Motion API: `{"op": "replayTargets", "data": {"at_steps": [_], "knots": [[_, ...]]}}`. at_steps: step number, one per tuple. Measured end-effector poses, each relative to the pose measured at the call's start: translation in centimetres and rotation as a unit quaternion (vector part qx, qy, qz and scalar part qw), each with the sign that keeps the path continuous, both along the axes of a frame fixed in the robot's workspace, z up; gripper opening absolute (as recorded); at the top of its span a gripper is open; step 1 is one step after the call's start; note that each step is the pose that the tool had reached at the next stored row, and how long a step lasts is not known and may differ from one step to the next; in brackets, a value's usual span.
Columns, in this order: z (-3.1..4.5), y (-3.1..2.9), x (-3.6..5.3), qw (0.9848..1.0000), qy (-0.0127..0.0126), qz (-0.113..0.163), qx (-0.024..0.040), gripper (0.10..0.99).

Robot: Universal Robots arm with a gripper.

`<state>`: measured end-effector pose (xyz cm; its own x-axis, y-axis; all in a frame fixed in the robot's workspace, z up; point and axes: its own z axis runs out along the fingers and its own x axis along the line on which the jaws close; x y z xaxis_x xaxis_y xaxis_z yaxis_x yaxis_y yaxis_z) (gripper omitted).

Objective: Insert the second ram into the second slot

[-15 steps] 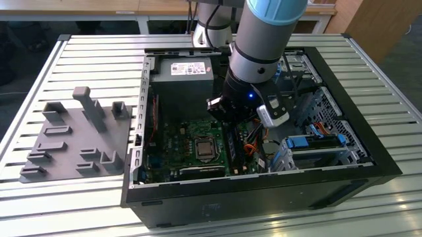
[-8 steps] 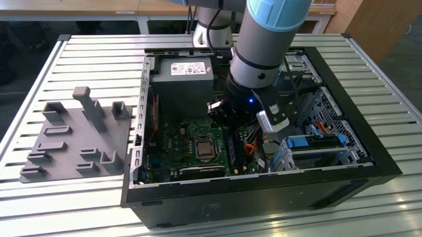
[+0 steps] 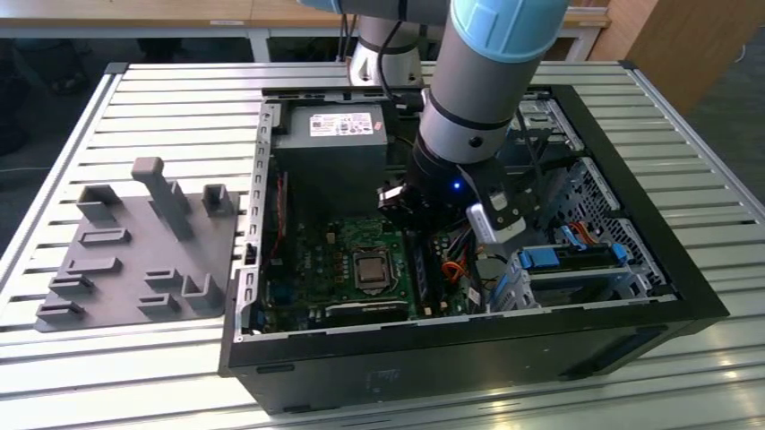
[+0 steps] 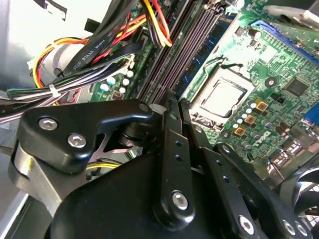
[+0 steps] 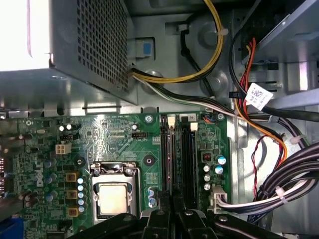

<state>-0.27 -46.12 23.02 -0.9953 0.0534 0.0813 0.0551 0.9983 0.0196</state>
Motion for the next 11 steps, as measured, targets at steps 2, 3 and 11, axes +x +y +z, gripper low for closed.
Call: {"op": "replayTargets", "data": {"at_steps": [2, 3, 11], "knots": [[-0.01, -0.01, 0.00, 1.0000, 0.0000, 0.000, -0.0001, 0.137], [-0.01, -0.01, 0.00, 1.0000, 0.0000, 0.000, -0.0001, 0.137], [-0.23, -0.01, 0.35, 1.0000, 0.0000, 0.000, -0.0002, 0.137]]}}
